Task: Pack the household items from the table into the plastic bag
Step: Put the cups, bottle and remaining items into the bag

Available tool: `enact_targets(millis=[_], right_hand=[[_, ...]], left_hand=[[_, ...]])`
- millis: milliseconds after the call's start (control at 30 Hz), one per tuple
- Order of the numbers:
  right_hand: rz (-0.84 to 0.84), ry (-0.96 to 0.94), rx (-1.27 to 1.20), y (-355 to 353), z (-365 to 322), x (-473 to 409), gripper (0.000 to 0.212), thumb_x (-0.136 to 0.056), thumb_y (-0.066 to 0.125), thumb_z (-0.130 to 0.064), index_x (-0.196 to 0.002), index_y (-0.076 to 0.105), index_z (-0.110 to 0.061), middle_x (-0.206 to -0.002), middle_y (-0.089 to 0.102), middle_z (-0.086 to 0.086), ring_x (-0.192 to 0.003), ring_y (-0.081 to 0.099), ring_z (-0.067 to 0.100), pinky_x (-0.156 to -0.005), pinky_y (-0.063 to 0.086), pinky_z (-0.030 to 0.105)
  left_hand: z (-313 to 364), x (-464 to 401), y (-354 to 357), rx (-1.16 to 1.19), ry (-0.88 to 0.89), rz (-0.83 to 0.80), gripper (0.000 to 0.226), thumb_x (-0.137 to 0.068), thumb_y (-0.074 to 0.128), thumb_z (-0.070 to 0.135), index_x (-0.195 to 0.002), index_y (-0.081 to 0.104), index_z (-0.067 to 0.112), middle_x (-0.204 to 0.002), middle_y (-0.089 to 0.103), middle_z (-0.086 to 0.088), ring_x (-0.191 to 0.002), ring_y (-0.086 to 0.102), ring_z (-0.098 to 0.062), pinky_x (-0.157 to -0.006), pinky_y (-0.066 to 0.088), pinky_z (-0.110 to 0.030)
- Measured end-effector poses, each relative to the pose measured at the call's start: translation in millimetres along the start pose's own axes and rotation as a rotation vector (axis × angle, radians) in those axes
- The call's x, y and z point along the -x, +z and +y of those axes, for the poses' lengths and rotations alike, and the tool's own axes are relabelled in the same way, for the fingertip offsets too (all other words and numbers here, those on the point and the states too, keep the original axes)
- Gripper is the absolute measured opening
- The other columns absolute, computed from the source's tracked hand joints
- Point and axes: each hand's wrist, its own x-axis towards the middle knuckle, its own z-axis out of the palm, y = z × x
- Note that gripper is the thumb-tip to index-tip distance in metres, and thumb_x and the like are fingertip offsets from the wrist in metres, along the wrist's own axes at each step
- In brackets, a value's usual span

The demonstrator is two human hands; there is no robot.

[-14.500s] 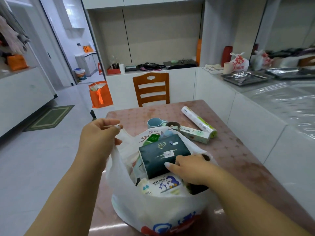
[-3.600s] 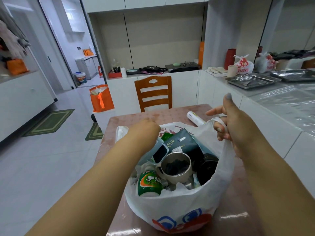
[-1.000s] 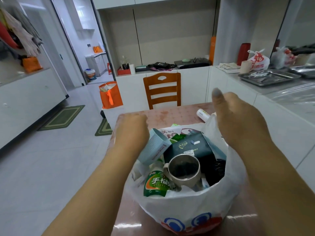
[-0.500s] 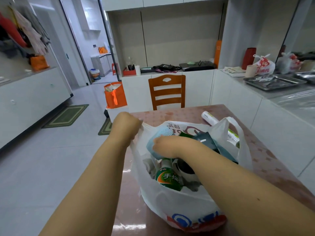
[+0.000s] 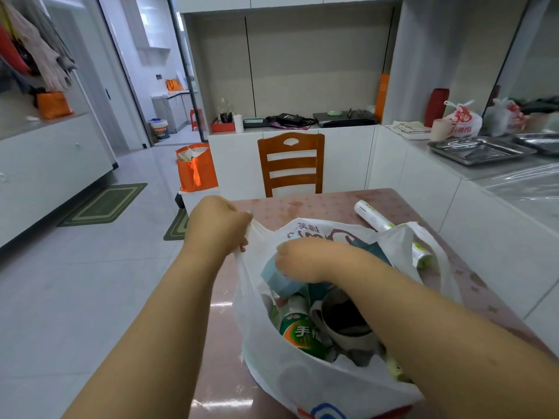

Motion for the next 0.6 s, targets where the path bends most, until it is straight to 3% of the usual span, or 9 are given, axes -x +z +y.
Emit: enact_targets(millis=[100, 200, 300, 467, 600], right_hand=[[0.287, -0.021, -0.345, -39, 10, 46, 0.033, -0.095, 0.04, -0.019, -0.12, 0.06, -0.012, -0.117, 0.062, 0.006, -0.106, 0.058, 0.026, -0.085, 0.048, 0.035], [0.525, 0.004, -0.653, -85, 47, 95, 0.028, -0.095, 0.042, -0.024, -0.113, 0.061, -0.034, -0.103, 0.059, -0.02, -0.096, 0.056, 0.002, -0.074, 0.043, 0.019], [0.646, 0.126, -0.884, -109, 101, 110, 0.023, -0.098, 0.042, -0.02, -0.105, 0.062, -0.027, -0.1, 0.067, -0.004, -0.092, 0.064, 0.012, -0.077, 0.052, 0.025], [0.505, 0.443, -0.936, -52, 192, 36, 0.023, -0.096, 0.048, -0.02, -0.11, 0.062, -0.006, -0.1, 0.07, 0.013, -0.09, 0.068, 0.025, -0.082, 0.054, 0.036], [0.37, 0.539, -0.893, 26, 238, -33, 0.016, -0.09, 0.057, -0.023, -0.098, 0.065, -0.011, -0.092, 0.071, 0.008, -0.076, 0.066, 0.016, -0.063, 0.05, 0.019]], left_hand=[[1, -7, -15, -0.16, 0.075, -0.072, 0.039, -0.089, 0.058, 0.041, -0.07, 0.067, 0.008, -0.066, 0.068, -0.01, -0.056, 0.066, -0.021, -0.061, 0.056, -0.033], [14, -25, -27, -0.214, 0.16, -0.04, 0.047, -0.091, 0.049, 0.049, -0.075, 0.068, 0.009, -0.069, 0.067, -0.01, -0.063, 0.064, -0.025, -0.062, 0.053, -0.035], [31, -55, -28, -0.037, 0.129, -0.161, 0.042, -0.091, 0.049, 0.048, -0.077, 0.068, 0.013, -0.07, 0.065, -0.008, -0.063, 0.059, -0.022, -0.053, 0.047, -0.03], [24, -118, 20, 0.198, -0.03, -0.452, 0.047, -0.091, 0.047, 0.048, -0.087, 0.073, 0.009, -0.065, 0.069, -0.01, -0.062, 0.062, -0.023, -0.055, 0.051, -0.031], [6, -162, 84, 0.29, -0.117, -0.64, 0.052, -0.093, 0.042, 0.051, -0.099, 0.071, 0.008, -0.094, 0.072, -0.015, -0.086, 0.068, -0.027, -0.069, 0.056, -0.038]])
